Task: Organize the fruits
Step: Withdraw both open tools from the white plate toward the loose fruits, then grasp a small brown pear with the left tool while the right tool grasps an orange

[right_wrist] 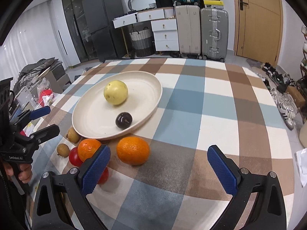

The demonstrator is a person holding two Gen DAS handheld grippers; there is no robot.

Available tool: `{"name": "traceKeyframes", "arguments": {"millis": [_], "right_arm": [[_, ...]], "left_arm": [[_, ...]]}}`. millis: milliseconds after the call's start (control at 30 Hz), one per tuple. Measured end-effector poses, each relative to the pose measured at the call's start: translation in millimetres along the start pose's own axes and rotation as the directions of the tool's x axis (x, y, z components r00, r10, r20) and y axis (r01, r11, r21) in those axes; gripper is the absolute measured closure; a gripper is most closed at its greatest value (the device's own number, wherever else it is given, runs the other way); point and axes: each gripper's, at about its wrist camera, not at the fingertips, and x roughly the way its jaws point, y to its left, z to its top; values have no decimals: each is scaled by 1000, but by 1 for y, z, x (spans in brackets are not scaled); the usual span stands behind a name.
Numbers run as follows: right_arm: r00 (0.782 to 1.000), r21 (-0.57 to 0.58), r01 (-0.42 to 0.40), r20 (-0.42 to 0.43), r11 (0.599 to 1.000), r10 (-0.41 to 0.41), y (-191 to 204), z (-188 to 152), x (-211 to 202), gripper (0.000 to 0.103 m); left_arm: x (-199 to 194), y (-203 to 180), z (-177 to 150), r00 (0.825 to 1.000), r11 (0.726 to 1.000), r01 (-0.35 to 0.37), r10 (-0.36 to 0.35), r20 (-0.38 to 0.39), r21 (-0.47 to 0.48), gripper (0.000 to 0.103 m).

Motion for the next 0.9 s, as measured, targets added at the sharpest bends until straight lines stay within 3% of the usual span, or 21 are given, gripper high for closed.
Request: {"name": "traceKeyframes", "arguments": {"millis": [267, 567, 900], "right_arm": [[999, -26, -2, -42, 1000, 1, 8, -4, 13, 1], [998, -36, -16, -67, 999, 13, 12, -7, 19, 1], [998, -51, -22, -62, 998, 18, 19, -8, 22, 11]], "left_arm": [[11, -4, -12, 998, 1000, -10, 12, -64, 29, 0], [22, -4, -15, 987, 998, 60, -55, -149, 28, 0], [24, -4, -20, 977, 992, 104, -90, -195, 66, 12]]}}
